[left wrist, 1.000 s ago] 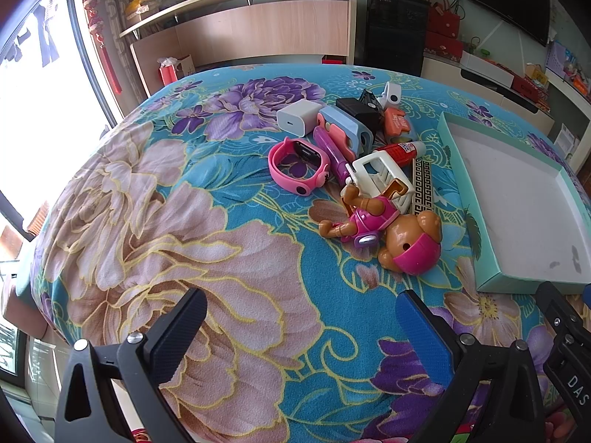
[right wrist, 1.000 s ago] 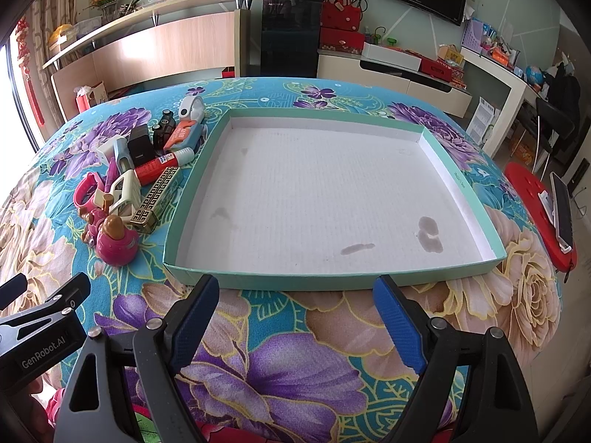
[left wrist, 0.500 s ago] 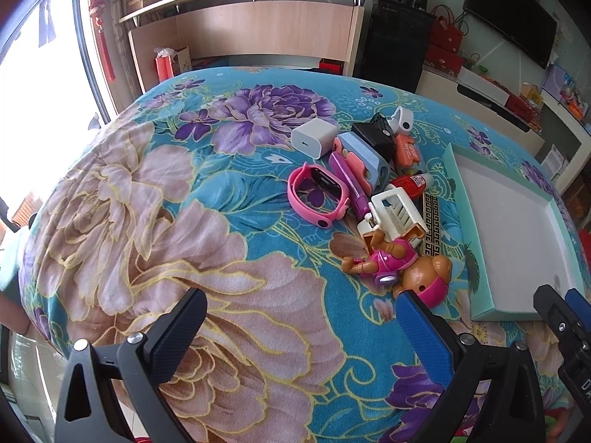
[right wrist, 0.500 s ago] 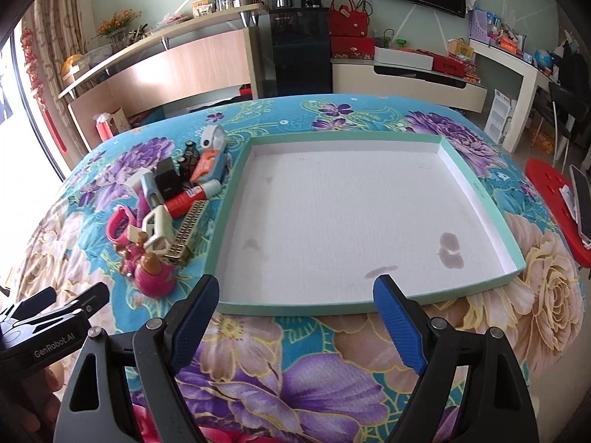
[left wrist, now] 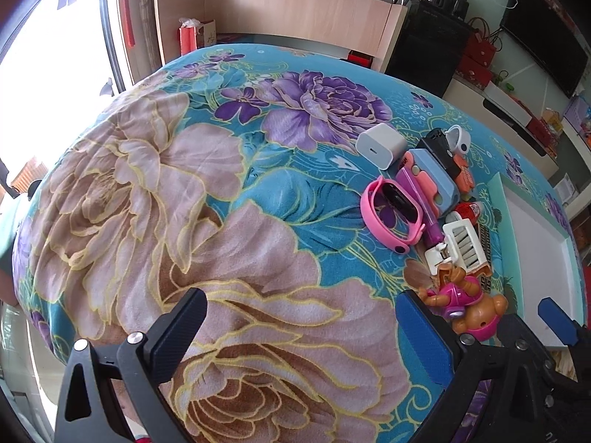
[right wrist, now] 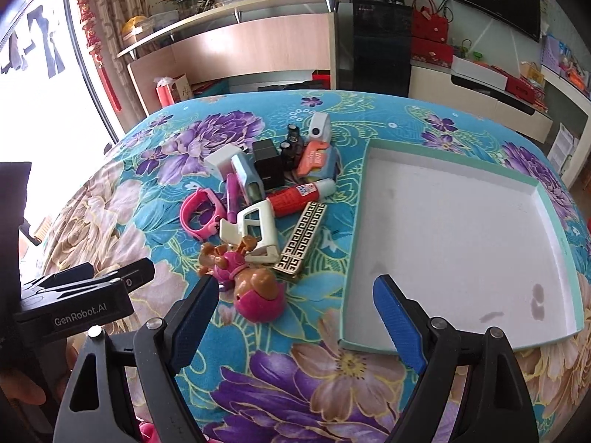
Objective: Organize rigid objects
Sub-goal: 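Reach the right gripper to the pink toy dog and grasp it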
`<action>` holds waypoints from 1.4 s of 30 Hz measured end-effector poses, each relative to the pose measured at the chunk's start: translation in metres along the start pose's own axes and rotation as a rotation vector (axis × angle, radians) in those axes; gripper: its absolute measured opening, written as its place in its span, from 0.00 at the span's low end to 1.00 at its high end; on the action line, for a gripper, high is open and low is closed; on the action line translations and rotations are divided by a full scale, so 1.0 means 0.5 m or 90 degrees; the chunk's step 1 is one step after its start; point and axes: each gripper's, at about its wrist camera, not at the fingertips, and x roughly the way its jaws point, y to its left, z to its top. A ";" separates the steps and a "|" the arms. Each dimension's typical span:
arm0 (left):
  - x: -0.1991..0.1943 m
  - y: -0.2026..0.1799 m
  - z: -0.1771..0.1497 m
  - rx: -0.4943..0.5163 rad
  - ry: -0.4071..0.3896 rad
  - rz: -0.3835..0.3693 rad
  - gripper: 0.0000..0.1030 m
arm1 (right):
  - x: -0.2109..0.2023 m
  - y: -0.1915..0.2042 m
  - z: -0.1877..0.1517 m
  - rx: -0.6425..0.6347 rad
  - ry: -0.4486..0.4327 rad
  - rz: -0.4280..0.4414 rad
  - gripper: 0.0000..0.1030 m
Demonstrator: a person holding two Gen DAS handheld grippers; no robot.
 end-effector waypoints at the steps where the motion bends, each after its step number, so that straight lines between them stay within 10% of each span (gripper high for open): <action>1: 0.004 0.005 0.003 -0.003 0.002 -0.005 1.00 | 0.008 0.008 0.000 -0.009 0.005 0.002 0.84; 28: 0.074 0.003 0.046 0.034 0.020 -0.032 1.00 | 0.135 0.065 0.002 -0.047 0.065 -0.014 0.83; 42: 0.088 -0.057 0.070 0.087 0.010 -0.044 1.00 | 0.108 0.018 0.003 0.019 0.044 0.014 0.56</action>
